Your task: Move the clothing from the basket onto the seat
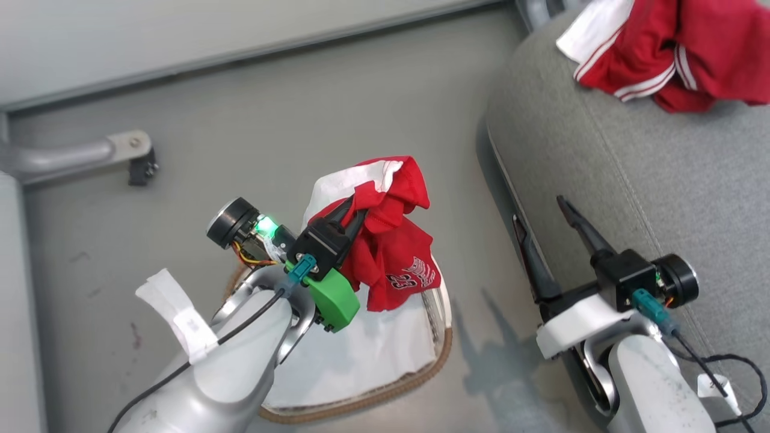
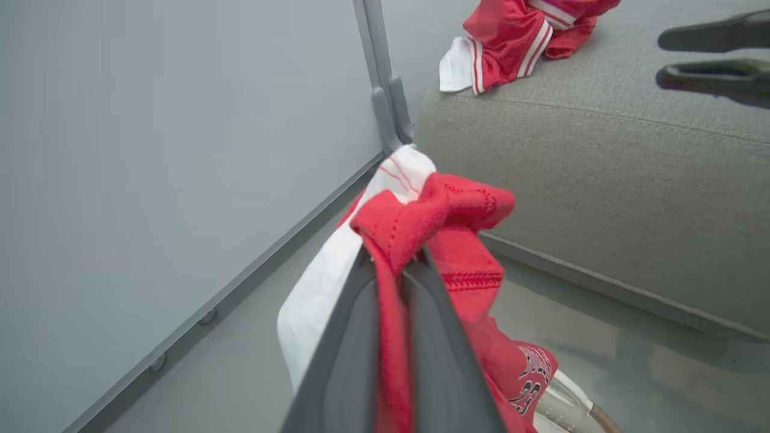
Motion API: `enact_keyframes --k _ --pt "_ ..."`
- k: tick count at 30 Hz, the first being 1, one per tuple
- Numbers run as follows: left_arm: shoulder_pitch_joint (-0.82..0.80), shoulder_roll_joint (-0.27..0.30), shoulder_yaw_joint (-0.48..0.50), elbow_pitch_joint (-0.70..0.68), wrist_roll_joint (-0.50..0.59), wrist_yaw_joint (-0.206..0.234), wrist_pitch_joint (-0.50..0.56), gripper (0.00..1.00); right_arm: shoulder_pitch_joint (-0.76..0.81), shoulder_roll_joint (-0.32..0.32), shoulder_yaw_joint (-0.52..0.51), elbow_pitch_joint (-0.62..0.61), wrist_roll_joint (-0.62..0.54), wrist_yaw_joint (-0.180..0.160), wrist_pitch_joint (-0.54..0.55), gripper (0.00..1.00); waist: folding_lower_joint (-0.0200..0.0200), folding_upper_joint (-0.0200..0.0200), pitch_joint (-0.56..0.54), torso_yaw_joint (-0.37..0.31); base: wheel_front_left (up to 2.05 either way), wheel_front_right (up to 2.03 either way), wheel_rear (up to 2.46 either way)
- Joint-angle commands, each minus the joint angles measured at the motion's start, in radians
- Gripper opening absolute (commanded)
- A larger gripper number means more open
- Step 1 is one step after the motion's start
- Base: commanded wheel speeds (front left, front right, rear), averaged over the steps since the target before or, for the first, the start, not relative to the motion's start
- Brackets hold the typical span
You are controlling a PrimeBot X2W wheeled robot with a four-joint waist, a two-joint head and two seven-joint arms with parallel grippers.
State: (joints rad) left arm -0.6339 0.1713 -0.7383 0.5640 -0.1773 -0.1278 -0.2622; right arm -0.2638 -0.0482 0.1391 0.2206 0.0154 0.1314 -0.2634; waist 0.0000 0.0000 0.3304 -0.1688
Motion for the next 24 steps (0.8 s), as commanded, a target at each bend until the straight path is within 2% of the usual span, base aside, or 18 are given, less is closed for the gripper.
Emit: enact_keyframes --k 1,7,13,24 --pt "-0.006 0.019 -0.018 -0.021 -0.012 -0.004 -0.004 0.0 0.031 -0.004 0.003 0.009 -0.009 -0.001 -0.002 1.0 0.0 0.0 -0.174 0.079 0.0 0.0 0.0" --pt "-0.079 0.082 -0.083 -0.06 -0.058 -0.004 -0.004 0.0 0.075 -0.004 0.026 0.026 -0.017 -0.001 -0.002 1.0 0.0 0.0 -0.265 0.084 0.0 0.0 0.0" --pt "-0.173 0.111 -0.113 -0.054 -0.104 -0.004 -0.004 0.0 0.088 -0.004 0.08 0.032 -0.002 -0.001 -0.002 1.0 0.0 0.0 -0.316 0.082 0.0 0.0 0.0" --pt "-0.319 0.066 -0.16 -0.032 -0.144 -0.004 -0.001 0.0 0.016 -0.004 0.197 0.048 0.021 -0.001 -0.002 1.0 0.0 0.0 -0.329 0.095 0.0 0.0 0.0"
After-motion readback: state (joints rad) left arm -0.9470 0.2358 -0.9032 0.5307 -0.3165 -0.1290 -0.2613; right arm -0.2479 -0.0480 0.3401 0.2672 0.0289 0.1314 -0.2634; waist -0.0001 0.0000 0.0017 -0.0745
